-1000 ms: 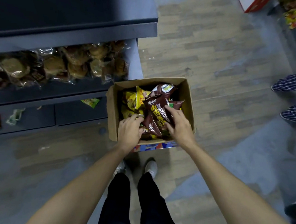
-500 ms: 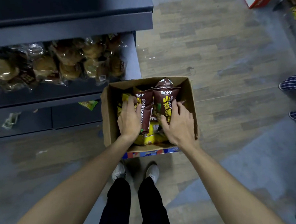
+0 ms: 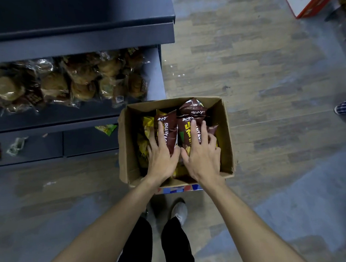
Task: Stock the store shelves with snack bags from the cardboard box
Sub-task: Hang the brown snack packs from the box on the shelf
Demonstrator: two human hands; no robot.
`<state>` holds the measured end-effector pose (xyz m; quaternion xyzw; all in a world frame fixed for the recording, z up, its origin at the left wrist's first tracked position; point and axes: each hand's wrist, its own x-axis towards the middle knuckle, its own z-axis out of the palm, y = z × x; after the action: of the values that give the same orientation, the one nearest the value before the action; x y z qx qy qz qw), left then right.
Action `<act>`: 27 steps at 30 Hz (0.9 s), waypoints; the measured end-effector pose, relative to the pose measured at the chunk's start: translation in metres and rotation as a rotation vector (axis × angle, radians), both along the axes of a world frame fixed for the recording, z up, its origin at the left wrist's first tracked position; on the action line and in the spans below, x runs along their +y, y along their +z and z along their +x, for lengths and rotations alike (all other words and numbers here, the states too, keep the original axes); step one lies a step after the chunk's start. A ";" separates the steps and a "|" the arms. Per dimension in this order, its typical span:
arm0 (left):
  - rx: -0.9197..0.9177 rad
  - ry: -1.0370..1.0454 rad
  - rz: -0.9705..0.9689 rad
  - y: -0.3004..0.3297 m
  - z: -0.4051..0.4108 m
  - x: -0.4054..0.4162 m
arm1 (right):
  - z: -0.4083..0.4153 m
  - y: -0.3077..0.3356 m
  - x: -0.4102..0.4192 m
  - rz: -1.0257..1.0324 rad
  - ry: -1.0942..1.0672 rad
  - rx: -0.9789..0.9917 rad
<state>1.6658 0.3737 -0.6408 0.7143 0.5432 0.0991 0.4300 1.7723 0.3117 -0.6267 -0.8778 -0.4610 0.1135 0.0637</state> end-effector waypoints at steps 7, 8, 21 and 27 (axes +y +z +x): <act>0.062 0.061 0.021 0.044 -0.025 0.013 | -0.006 0.035 -0.020 0.064 -0.031 0.237; 0.078 0.061 0.030 0.051 -0.030 0.012 | -0.009 0.041 -0.024 0.077 -0.029 0.255; 0.103 0.067 0.330 0.175 -0.126 0.038 | -0.077 0.153 0.001 0.322 0.041 0.262; 0.084 0.106 0.437 0.220 -0.215 0.054 | -0.155 0.198 0.036 0.373 0.108 0.195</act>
<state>1.4512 0.4279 -0.4212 0.7643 0.5630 0.2071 0.2364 1.6176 0.3474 -0.4285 -0.8098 -0.5120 0.1137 0.2631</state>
